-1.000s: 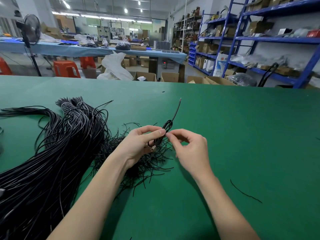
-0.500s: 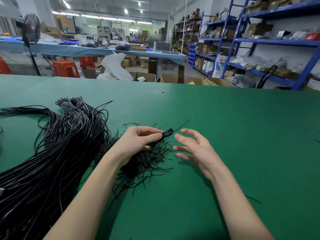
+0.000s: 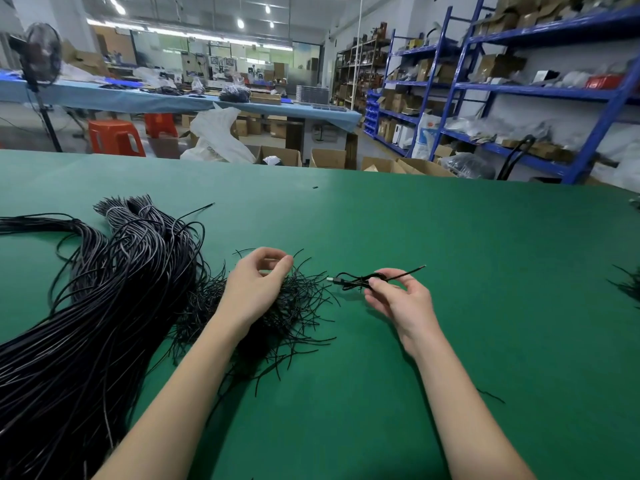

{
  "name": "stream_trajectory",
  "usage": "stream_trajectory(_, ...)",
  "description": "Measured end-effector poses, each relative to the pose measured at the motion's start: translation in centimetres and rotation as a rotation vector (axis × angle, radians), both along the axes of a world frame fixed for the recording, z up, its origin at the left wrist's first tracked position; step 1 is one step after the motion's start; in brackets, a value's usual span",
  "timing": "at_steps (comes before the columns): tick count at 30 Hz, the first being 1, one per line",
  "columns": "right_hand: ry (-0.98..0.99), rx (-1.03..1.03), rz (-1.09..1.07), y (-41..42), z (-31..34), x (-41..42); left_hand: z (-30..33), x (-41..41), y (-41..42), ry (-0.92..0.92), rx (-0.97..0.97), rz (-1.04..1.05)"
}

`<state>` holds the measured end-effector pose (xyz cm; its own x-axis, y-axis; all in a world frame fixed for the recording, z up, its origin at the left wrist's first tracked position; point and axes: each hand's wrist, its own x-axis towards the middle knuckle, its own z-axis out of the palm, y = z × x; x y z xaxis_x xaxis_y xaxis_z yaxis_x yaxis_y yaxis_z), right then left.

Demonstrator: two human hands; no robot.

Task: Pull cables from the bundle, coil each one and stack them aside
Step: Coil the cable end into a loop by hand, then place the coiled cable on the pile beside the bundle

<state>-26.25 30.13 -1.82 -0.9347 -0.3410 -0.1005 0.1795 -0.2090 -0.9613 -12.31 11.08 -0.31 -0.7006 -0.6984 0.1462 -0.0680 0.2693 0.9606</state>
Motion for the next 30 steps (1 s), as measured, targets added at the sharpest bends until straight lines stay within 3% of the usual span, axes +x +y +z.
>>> stream_trajectory(6,0.001,-0.015,-0.188,-1.6,0.1,-4.9,-0.4,-0.2,0.4,-0.076,-0.089,-0.015)
stream_trajectory(12,0.191,0.317,-0.402,-2.6,-0.2,-10.6,-0.6,-0.3,0.7,-0.126,-0.183,-0.013)
stream_trajectory(18,0.487,0.608,-0.292,0.6,-1.1,-11.7,-0.7,-0.4,0.7,-0.147,-0.213,-0.026)
stream_trajectory(22,0.538,0.594,-0.22,2.8,-2.1,-10.9,-0.7,-0.4,1.1,-0.163,-0.247,-0.026)
stream_trajectory(30,0.641,0.819,-0.149,2.4,-1.5,-10.9,-0.5,-0.4,1.6,-0.179,-0.301,-0.038)
